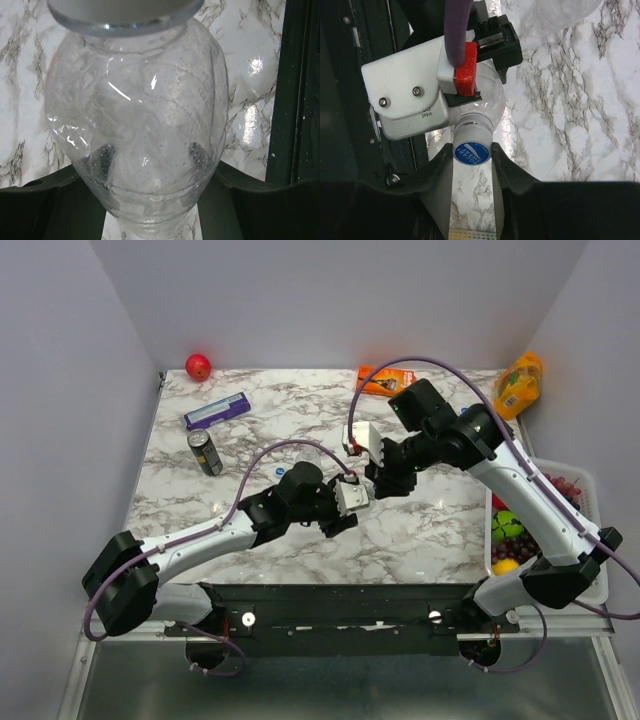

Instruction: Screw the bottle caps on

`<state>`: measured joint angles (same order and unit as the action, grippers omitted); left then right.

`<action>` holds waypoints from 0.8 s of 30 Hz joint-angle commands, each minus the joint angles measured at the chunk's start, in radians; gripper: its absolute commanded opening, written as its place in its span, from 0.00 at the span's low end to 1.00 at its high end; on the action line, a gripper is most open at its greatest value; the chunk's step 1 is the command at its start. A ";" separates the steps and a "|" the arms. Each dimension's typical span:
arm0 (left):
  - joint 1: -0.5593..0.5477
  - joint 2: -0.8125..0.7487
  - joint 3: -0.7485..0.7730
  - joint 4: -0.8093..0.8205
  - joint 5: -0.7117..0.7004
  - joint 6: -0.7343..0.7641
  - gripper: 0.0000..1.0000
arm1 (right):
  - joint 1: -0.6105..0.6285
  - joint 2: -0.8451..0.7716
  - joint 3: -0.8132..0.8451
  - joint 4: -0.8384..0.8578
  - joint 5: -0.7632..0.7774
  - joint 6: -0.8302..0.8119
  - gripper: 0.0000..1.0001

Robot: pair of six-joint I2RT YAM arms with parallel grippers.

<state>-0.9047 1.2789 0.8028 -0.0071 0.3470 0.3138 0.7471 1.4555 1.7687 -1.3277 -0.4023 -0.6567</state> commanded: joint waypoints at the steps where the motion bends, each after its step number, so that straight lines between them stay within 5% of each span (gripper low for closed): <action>1: 0.000 -0.047 -0.019 0.185 -0.009 -0.130 0.00 | 0.009 0.049 0.050 -0.102 0.005 0.085 0.43; 12: 0.012 -0.061 -0.071 0.196 -0.005 -0.219 0.00 | 0.011 0.091 0.230 -0.151 0.022 0.135 0.70; 15: 0.026 -0.064 -0.083 0.194 0.012 -0.254 0.00 | 0.008 0.063 0.241 -0.160 0.031 0.117 0.90; 17: 0.039 -0.067 -0.096 0.194 0.030 -0.283 0.00 | 0.006 -0.003 0.195 -0.124 0.020 0.082 0.99; 24: 0.075 -0.090 -0.113 0.208 0.127 -0.300 0.00 | 0.006 -0.238 -0.121 0.156 -0.092 -0.009 1.00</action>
<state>-0.8421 1.2243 0.6983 0.1631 0.4007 0.0380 0.7471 1.2942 1.7432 -1.2942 -0.4248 -0.6121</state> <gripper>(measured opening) 0.677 0.995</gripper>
